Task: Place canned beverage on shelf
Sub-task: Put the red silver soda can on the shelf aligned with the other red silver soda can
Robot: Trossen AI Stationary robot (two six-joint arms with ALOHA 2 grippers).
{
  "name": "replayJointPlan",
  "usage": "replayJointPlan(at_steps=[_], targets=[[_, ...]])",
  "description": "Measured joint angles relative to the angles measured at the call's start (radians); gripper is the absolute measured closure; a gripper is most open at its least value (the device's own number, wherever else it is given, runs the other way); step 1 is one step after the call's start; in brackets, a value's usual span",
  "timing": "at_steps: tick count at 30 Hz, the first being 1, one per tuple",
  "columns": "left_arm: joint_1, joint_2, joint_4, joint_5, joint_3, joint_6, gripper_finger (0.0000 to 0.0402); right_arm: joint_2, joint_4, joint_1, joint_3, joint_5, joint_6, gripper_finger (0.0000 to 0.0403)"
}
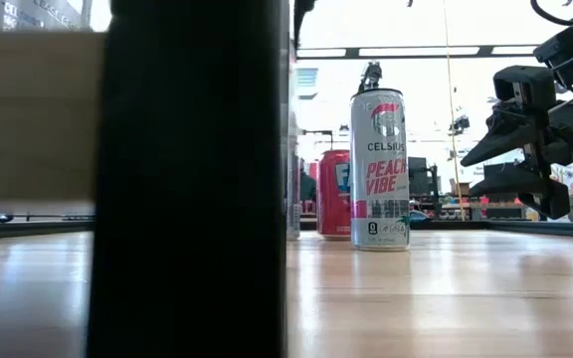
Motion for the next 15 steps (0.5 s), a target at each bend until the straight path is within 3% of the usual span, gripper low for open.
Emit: replayJointPlan(at_steps=[7,15], targets=[[-0.126,-0.233,-0.007,0.035,-0.331,-0.257,0.0122,0.0,0.0,0.0,0.0,0.0,0.0,0.022],[-0.334,-0.502,-0.006,0.037,-0.579,-0.587,0.0119,0.0,0.0,0.0,0.0,0.0,0.0,0.022]])
